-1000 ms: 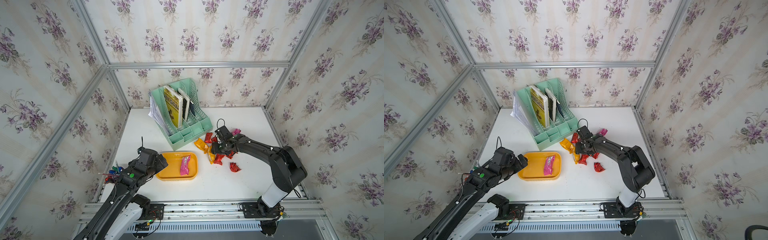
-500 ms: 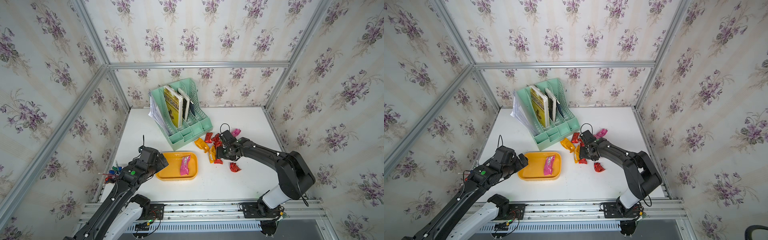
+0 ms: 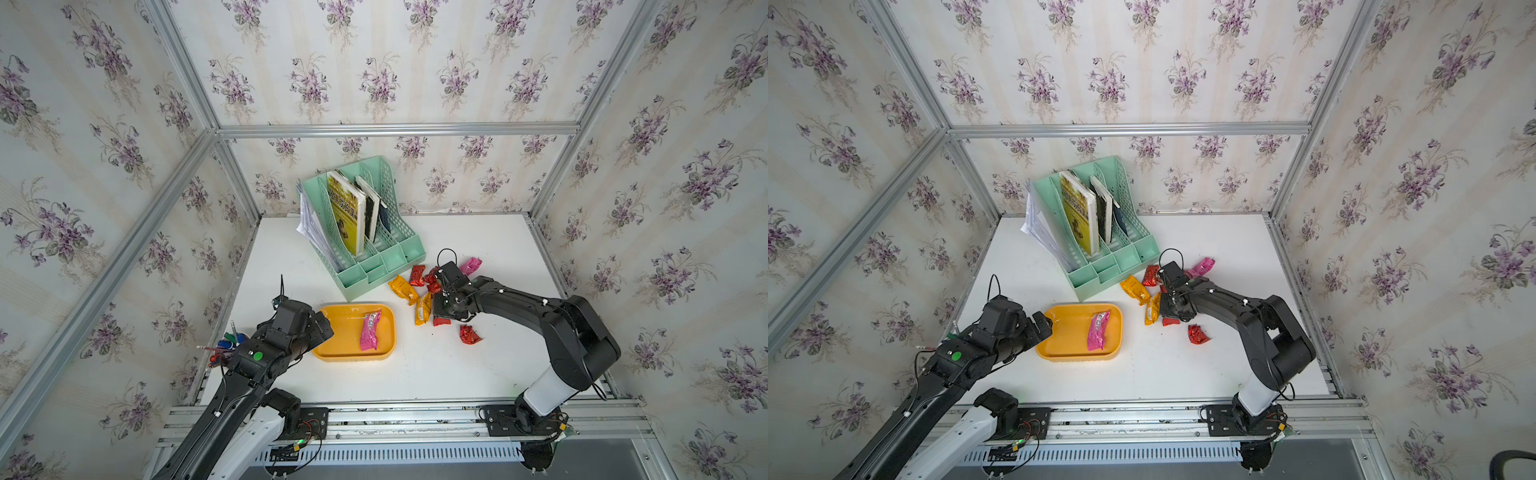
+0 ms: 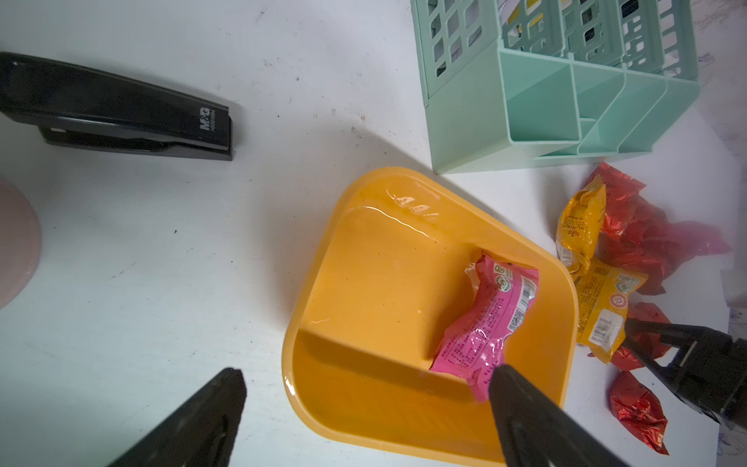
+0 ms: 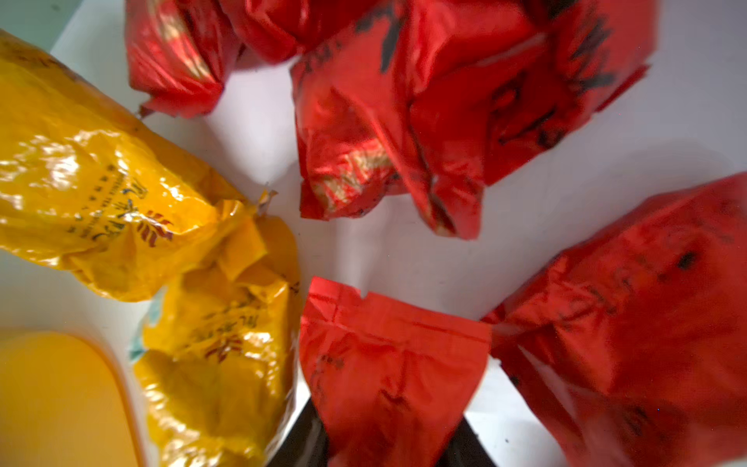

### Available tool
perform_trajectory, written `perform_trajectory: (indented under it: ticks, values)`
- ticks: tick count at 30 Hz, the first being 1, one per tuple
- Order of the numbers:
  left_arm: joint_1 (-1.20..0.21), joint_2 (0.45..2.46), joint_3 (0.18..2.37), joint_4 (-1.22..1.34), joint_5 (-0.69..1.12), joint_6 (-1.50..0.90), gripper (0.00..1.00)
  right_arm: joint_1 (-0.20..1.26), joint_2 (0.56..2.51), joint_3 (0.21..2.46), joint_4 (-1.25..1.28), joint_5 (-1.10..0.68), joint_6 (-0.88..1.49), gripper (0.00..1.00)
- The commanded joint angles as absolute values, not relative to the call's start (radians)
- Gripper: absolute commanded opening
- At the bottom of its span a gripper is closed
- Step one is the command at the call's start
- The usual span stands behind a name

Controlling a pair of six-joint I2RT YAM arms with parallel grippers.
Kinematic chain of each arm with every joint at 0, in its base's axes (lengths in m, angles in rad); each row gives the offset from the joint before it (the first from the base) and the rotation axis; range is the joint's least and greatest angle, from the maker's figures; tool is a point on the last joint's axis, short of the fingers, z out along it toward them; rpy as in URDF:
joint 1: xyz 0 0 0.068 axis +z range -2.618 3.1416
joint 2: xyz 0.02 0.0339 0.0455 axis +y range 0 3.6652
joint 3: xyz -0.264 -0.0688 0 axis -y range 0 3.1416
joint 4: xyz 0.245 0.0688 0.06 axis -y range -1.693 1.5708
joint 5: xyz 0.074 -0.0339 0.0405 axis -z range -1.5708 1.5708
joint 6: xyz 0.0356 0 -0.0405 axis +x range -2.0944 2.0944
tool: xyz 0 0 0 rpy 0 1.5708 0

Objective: Put the tea bags into the storage box
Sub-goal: Pick up the tea bag from the center of the board, then place the tea bag in the storage box.

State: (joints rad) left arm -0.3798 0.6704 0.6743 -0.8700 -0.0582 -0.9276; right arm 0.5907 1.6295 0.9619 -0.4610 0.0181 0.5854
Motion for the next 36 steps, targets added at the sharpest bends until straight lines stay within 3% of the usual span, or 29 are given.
perform_trajectory:
  ticks: [1, 5, 10, 15, 20, 30, 36]
  values:
    - [-0.379, 0.678, 0.672, -0.868, -0.080, -0.885, 0.99, 0.591, 1.576, 0.954, -0.508, 0.065, 0.617, 0.34]
    - [-0.379, 0.715, 0.678, -0.834, -0.080, -0.834, 0.99, 0.614, 1.457, 0.930, -0.544, 0.068, 0.665, 0.34]
    - [-0.377, 0.774, 0.690, -0.785, -0.064, -0.763, 0.99, 0.779, 1.375, 0.953, -0.537, 0.077, 0.783, 0.33]
    - [-0.372, 0.821, 0.712, -0.784, -0.002, -0.702, 0.99, 1.005, 1.448, 1.034, -0.460, 0.144, 0.928, 0.32]
    - [-0.368, 0.807, 0.712, -0.823, 0.033, -0.687, 0.99, 1.121, 1.615, 1.149, -0.373, 0.157, 0.986, 0.32]
    - [-0.367, 0.682, 0.674, -0.892, 0.039, -0.695, 0.99, 1.138, 1.784, 1.261, -0.478, 0.253, 1.060, 0.32]
    - [-0.367, 0.648, 0.666, -0.904, 0.031, -0.699, 0.99, 1.132, 1.786, 1.224, -0.512, 0.260, 1.053, 0.45]
